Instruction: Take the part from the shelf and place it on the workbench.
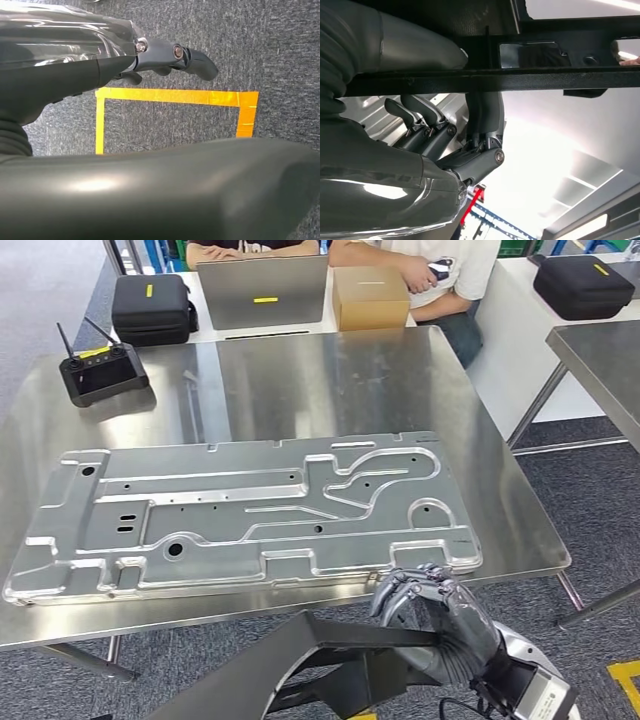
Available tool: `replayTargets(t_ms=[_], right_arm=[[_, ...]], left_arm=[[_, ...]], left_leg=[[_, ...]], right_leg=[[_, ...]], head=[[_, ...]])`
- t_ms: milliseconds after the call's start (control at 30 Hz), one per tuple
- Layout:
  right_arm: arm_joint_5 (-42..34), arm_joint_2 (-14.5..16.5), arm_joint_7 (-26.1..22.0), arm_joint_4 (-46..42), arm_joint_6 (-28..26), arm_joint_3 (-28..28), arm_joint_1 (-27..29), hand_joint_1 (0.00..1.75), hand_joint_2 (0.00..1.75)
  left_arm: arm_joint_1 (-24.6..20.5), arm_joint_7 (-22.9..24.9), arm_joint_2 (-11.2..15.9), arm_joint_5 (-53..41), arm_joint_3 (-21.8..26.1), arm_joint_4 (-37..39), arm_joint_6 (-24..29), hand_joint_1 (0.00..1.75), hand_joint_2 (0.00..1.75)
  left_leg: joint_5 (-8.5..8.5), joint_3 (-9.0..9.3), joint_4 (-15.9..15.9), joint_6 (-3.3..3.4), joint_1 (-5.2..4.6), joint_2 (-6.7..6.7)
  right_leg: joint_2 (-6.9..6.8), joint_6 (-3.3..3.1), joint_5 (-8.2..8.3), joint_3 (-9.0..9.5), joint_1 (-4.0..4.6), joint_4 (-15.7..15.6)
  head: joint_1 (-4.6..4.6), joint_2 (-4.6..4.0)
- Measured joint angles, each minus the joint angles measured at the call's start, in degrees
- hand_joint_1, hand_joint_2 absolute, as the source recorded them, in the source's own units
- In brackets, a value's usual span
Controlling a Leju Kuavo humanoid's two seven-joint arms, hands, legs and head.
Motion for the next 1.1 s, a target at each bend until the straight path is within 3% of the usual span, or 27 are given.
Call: replayTargets(t_ms=[333, 467, 600, 767, 933, 1100], right_arm=[[6.31, -2.14, 1.72, -2.21, -5.28, -1.76, 1.06, 1.75, 1.75], [0.88, -5.98, 4.96, -2.42, -4.47, -5.79, -2.3, 1.75, 1.75], [-6.58, -11.28, 10.61, -0.62, 0.76, -13.84, -11.29, 1.75, 1.75], [-8.5, -15.92, 18.2, 6.64, 3.67, -19.29, -25.67, 1.75, 1.75], [-7.26, -18.35, 23.33, 17.11, 4.07, -18.71, -40.21, 1.75, 1.75], [-4.68, -18.79, 27.27, 28.32, 4.36, -14.21, -54.27, 1.75, 1.75]], left_arm=[[0.31, -0.45, -0.19, 0.67, 0.06, 0.0, -0.13, 0.0, 1.75], [0.35, -0.63, -0.22, 0.56, 0.07, 0.0, -0.58, 0.0, 1.75], [0.26, -0.56, -0.22, -0.02, 0.03, 0.0, -1.09, 0.0, 1.75], [-0.11, -0.17, -0.26, -1.0, -0.27, 0.0, -1.72, 0.0, 1.75], [-0.73, 0.51, -0.33, -1.93, -1.22, 0.0, -2.15, 0.0, 1.75], [-1.35, 1.15, -0.33, -2.45, -2.09, 0.01, -2.43, 0.0, 1.75]], left_leg=[[0.0, 0.46, -0.07, 0.0, 0.15, 0.0], [0.01, 0.47, -0.08, 0.0, 0.15, 0.05], [0.02, 0.57, -0.06, 0.02, 0.1, 0.05], [0.05, 0.62, -0.03, 0.06, 0.05, 0.05], [0.06, 0.61, -0.03, 0.06, 0.05, 0.05], [0.06, 0.61, -0.04, 0.06, 0.06, 0.04]], right_leg=[[-0.03, -0.02, -0.02, 0.38, 0.16, 0.01], [0.0, -0.02, -0.02, 0.39, 0.17, 0.04], [0.0, 0.01, 0.01, 0.5, 0.13, 0.04], [-0.03, 0.05, 0.05, 0.56, 0.08, 0.05], [-0.06, 0.06, 0.05, 0.56, 0.09, 0.09], [-0.08, 0.06, 0.05, 0.55, 0.14, 0.1]], head=[[0.0, 0.0], [0.0, 0.0], [0.01, 0.0], [0.02, 0.0], [0.02, 0.0], [0.02, 0.0]])
